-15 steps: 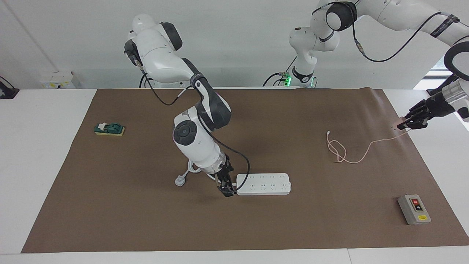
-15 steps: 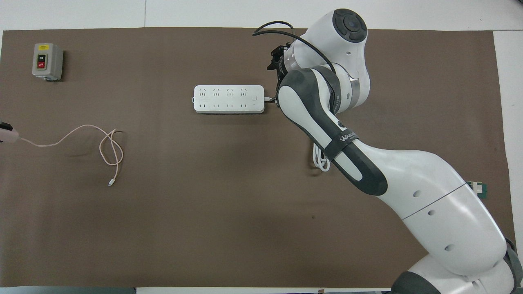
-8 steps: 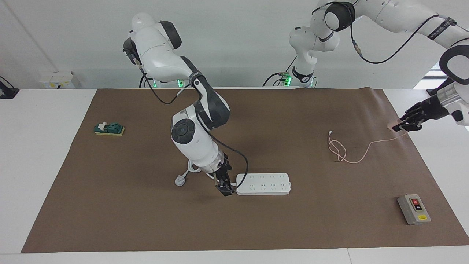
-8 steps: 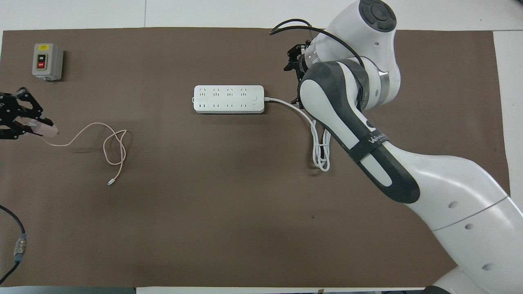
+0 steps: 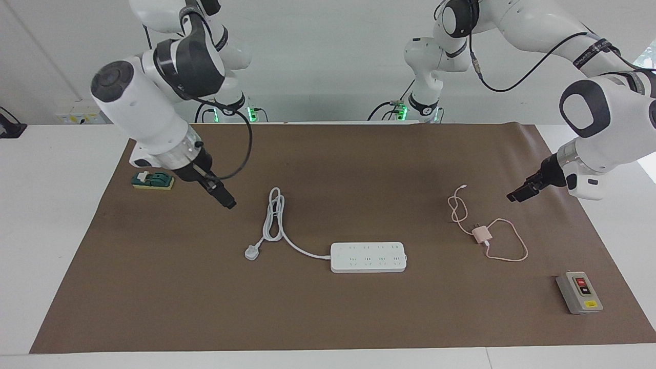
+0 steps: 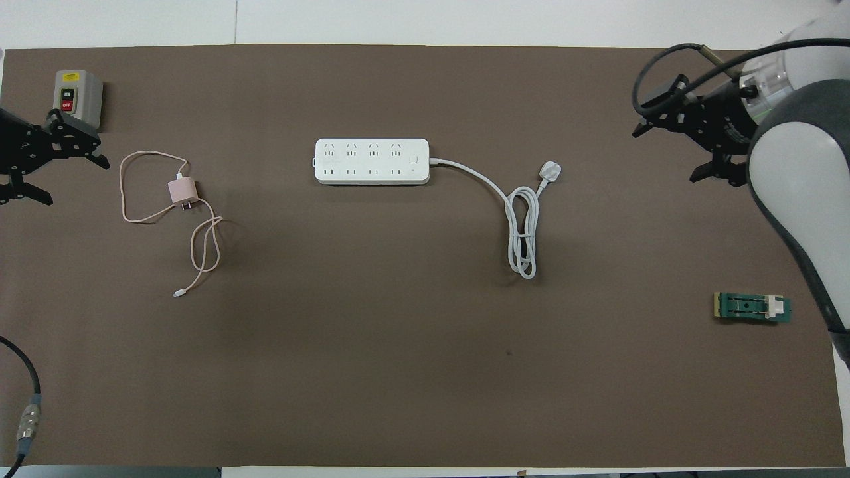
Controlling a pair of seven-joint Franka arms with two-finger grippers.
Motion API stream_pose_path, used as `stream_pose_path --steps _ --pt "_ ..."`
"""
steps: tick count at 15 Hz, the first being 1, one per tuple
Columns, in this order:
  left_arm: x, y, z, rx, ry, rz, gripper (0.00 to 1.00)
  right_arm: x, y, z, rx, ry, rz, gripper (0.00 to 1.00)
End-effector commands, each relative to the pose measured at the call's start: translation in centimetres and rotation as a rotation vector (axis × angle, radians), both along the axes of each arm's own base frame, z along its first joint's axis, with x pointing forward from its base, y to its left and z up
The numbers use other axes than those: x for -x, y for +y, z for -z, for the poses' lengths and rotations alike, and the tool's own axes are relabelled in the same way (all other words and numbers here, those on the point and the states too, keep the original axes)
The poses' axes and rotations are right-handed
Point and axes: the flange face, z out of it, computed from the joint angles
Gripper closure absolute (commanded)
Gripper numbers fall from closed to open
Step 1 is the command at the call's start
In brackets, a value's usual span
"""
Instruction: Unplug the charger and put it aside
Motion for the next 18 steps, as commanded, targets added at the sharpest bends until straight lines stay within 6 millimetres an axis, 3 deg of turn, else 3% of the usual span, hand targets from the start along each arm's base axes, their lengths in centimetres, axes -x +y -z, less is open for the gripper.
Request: stream_pose_path --steps 1,2,5,8,11,14,16,18 --pt "2.9 -1.4 -5.0 -0.044 -0.015 0.099 0.0 3.1 -1.0 -1.5 0.129 0.029 -0.336 0.0" --pt "3.6 -2.9 -5.5 -0.063 0.008 0.16 0.0 3.7 -1.5 -2.1 0.151 0.031 -0.416 0.0" --pt "5.7 -6.9 -8.1 -0.063 0.0 0.335 0.0 5.4 -1.9 -3.8 0.177 0.041 -0.438 0.0" --pt "7.4 -7.2 -9.7 -0.021 -0.034 0.484 0.0 6.8 -1.9 -3.8 0.181 0.041 -0.434 0.0" --pt "7.2 -8.2 -8.1 -0.025 -0.076 0.508 0.0 6.7 -1.3 -4.1 0.168 0.033 -0.629 0.0" --pt "4.3 -9.5 -4.7 -0.011 -0.043 0.529 0.0 6.6 -1.3 -4.2 0.113 0.007 -0.701 0.0" --pt "4.5 -11.7 -3.7 0.024 -0.067 0.557 0.0 6.6 -1.2 -4.1 0.098 0.003 -0.695 0.0" --pt "4.5 -11.3 -4.6 0.021 -0.084 0.552 0.0 6.5 -1.0 -4.0 0.057 -0.005 -0.658 0.0"
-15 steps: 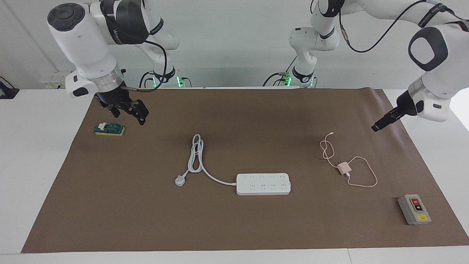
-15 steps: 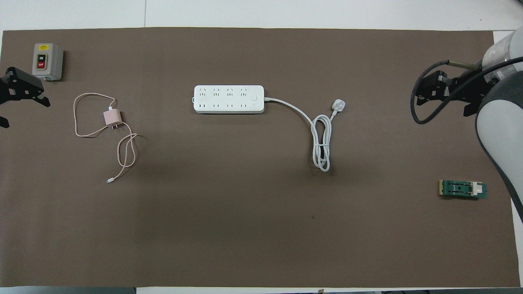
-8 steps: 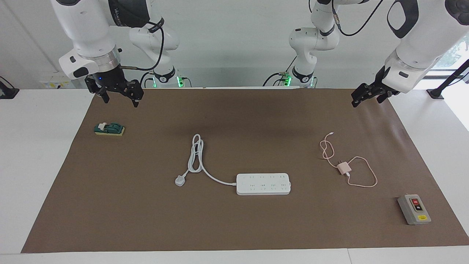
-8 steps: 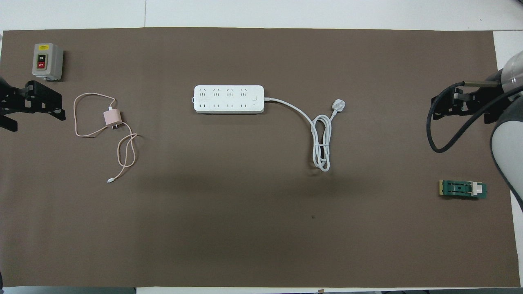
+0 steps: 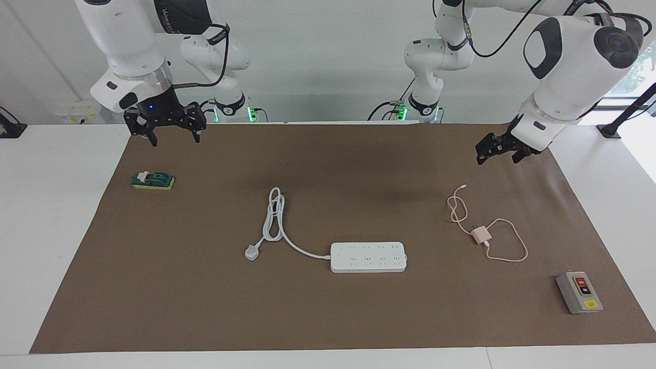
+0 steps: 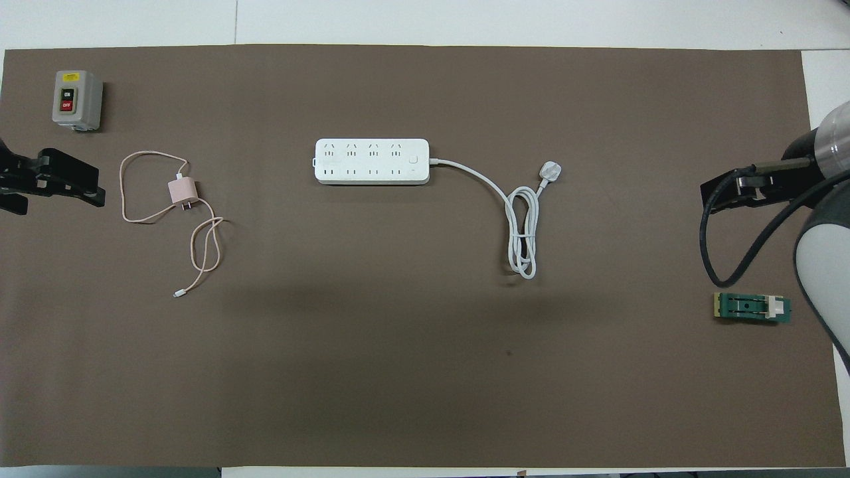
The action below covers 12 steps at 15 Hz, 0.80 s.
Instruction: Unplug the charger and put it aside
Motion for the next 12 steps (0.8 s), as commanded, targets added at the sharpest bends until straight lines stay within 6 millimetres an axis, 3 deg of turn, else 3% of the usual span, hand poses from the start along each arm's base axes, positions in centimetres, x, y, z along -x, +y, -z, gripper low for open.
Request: stream_pose_path --steps 1,5,7,12 --pt "0.5 0.5 -1.4 0.02 -0.032 0.002 0.0 0.3 -0.7 0.4 -0.086 0.001 0.044 0.0" --pt "1.9 1.3 -2.1 0.018 -0.015 -0.007 0.0 0.2 -2.2 0.2 -0.093 -0.003 0.066 0.0" --pt "3.2 1.9 -3.9 0.019 -0.023 -0.015 0.0 0.2 -2.9 0.1 -0.089 -0.008 0.078 0.0" --pt "3.0 2.8 -3.5 0.018 -0.022 -0.032 0.0 0.1 -3.6 -0.1 -0.082 -0.02 0.087 0.0"
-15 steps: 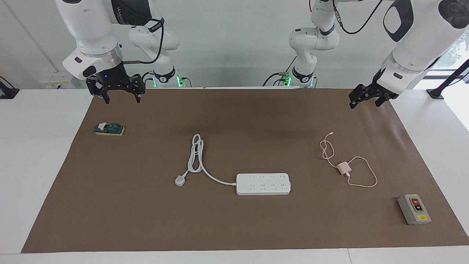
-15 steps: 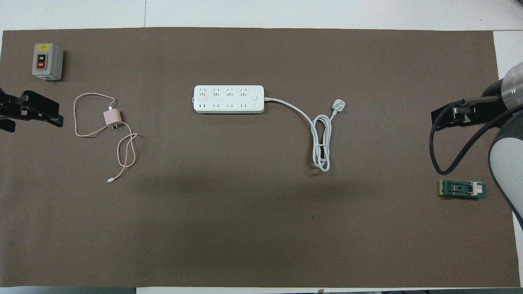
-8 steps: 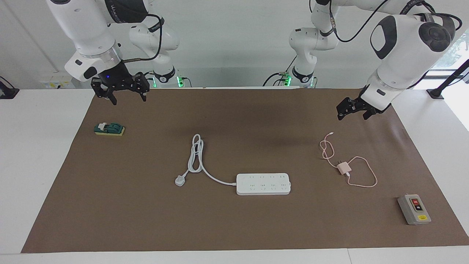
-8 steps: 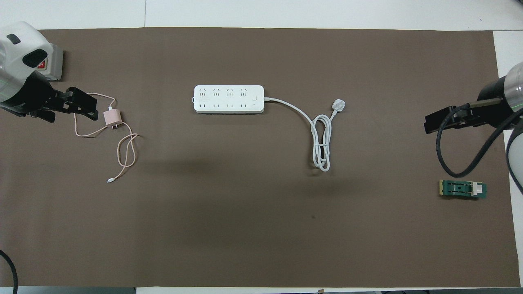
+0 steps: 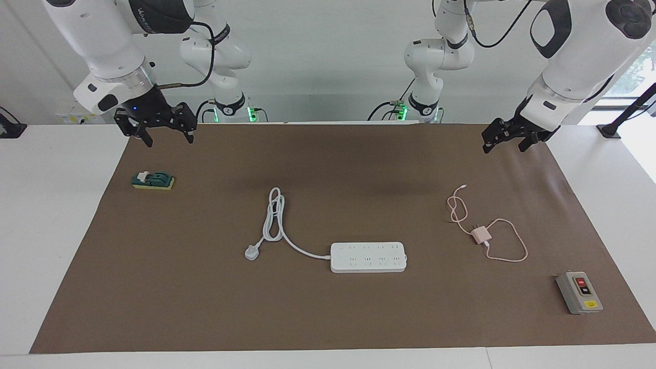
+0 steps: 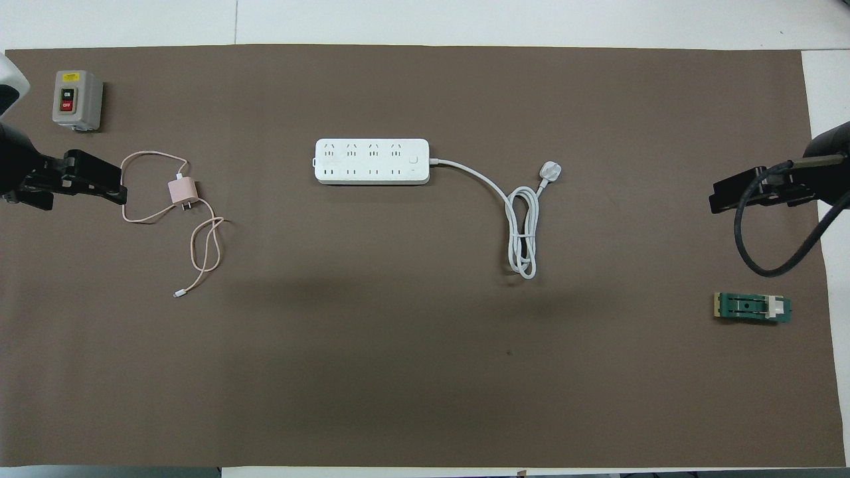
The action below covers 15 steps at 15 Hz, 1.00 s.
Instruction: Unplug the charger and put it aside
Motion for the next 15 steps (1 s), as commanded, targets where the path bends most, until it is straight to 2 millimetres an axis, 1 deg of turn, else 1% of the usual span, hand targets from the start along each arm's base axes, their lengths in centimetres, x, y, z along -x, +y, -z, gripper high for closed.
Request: stream_pose_path --steps 1,3,6,7,9,12,15 --pt "0.8 0.3 0.4 0.014 0.017 0.005 0.0 0.3 -0.8 -0.1 -0.009 -0.019 0.013 0.0" --pt "0.8 0.4 0.2 0.015 0.015 0.007 0.0 0.4 -0.9 0.0 -0.008 -0.015 0.012 0.0" --pt "0.9 -0.3 0.3 0.014 0.013 0.017 0.0 0.2 -1.4 0.1 -0.002 -0.015 0.022 0.0" --pt "0.9 0.0 0.2 0.015 0.011 0.013 0.0 0.1 -1.9 -0.2 0.018 -0.021 0.024 0.0" --pt "1.0 -0.1 0.1 0.015 0.006 0.014 0.0 0.1 -2.1 -0.3 0.04 -0.02 -0.005 0.0" --pt "0.9 -0.1 0.2 0.015 0.009 0.016 0.0 0.4 -2.5 0.1 0.038 0.009 -0.016 0.0" --pt "0.9 -0.1 0.1 0.015 0.006 0.017 0.0 0.7 -2.4 0.1 0.039 0.026 -0.019 0.0"
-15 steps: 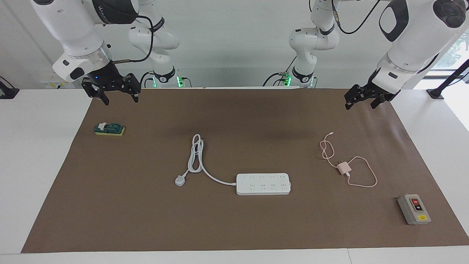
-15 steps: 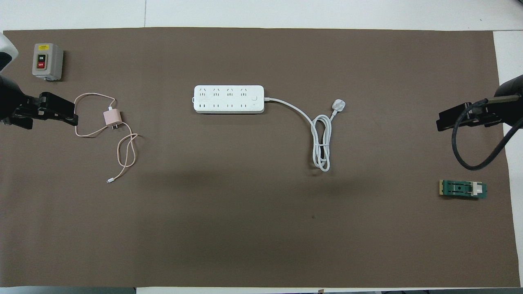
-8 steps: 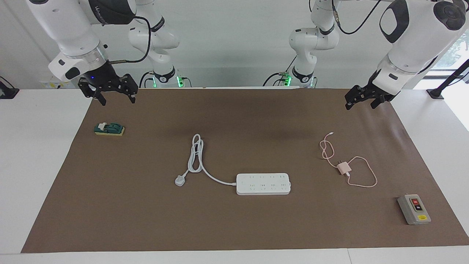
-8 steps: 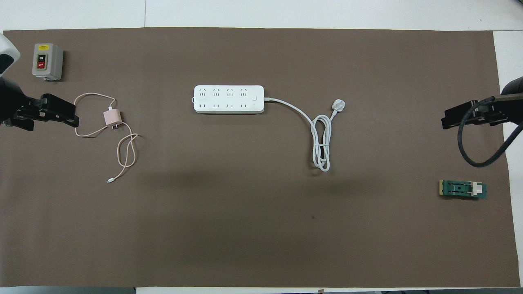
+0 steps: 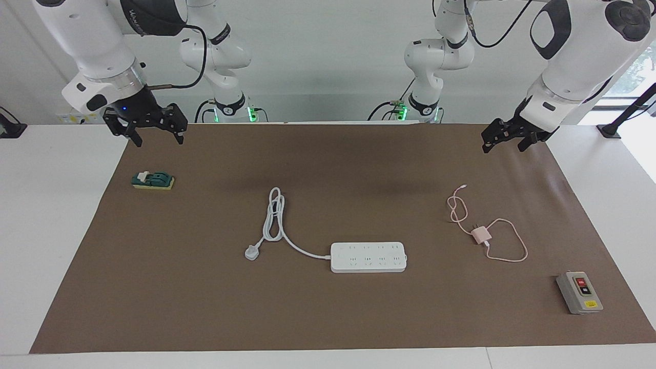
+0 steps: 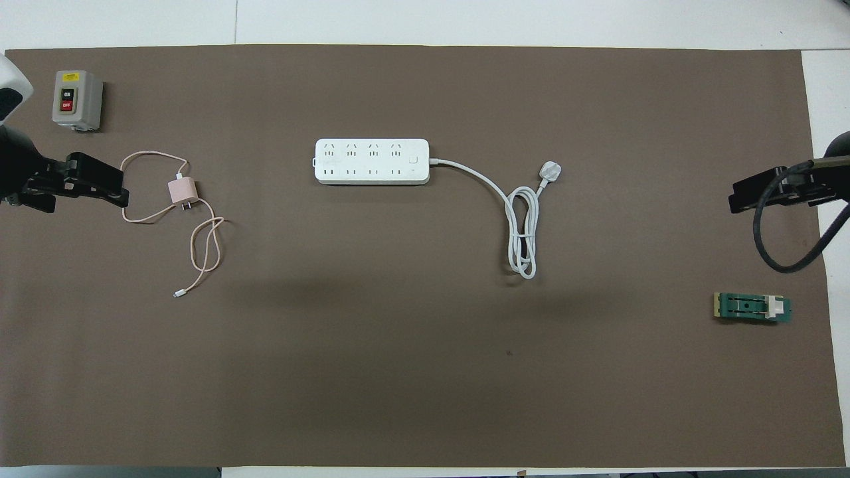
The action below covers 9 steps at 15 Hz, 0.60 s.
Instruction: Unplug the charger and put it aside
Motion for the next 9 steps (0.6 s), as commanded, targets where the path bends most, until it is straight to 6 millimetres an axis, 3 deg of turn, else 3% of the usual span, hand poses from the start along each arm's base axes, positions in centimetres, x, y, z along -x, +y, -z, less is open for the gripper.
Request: stream_pose_path --steps 1,9 --pt "0.71 0.25 -0.06 0.014 -0.001 0.011 0.0 0.55 -0.49 0.01 0.009 0.014 -0.023 0.0" --pt "0.65 0.34 -0.03 0.014 -0.004 0.008 0.0 0.64 -0.67 -0.16 0.011 0.011 -0.03 0.0"
